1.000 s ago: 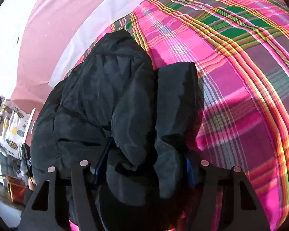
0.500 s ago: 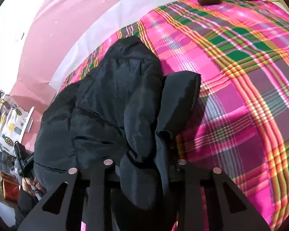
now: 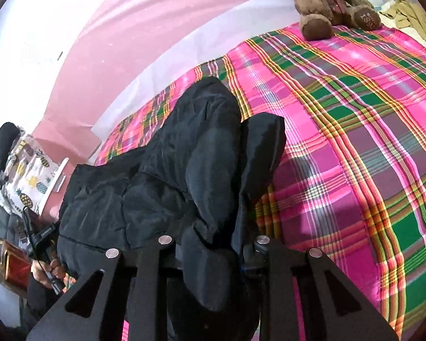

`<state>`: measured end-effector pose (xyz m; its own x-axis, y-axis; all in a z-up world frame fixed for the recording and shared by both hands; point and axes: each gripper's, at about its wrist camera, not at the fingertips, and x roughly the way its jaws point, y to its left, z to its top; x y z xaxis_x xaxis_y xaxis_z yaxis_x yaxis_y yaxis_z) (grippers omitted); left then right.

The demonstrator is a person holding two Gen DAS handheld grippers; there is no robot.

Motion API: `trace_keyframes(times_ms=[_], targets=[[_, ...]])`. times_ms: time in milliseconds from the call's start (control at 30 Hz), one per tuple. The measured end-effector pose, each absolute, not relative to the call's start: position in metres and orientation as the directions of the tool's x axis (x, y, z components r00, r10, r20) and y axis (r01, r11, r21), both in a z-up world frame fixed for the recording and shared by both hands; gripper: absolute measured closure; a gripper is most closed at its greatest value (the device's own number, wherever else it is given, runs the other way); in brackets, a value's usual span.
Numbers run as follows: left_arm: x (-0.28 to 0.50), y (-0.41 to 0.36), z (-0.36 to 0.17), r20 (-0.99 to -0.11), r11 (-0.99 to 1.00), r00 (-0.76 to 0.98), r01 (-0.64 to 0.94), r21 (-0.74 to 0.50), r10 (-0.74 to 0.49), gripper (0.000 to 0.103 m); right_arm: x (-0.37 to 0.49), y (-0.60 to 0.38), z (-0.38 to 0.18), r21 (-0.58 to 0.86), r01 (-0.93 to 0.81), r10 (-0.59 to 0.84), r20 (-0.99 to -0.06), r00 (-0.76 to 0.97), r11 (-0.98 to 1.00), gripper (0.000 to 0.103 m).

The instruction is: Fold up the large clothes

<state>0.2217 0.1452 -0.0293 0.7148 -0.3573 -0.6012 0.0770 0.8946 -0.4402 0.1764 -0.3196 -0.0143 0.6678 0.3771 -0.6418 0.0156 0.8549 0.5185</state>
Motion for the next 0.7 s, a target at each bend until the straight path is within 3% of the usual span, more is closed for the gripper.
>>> trace_keyframes(times_ms=[300,700], targets=[[0.227,0.166,-0.017,-0.581,0.895,0.740,0.063,-0.442,-0.339,0.078,0.194,-0.304,-0.003,0.542,-0.029,0.411,-0.601,0.685,0.840,0.081],[0.267,0.259,-0.012,-0.584,0.901,0.782,-0.071,-0.429,-0.217,0.078,0.282,-0.218,-0.005,0.567,-0.150,0.508,-0.551,0.662,0.810,0.081]])
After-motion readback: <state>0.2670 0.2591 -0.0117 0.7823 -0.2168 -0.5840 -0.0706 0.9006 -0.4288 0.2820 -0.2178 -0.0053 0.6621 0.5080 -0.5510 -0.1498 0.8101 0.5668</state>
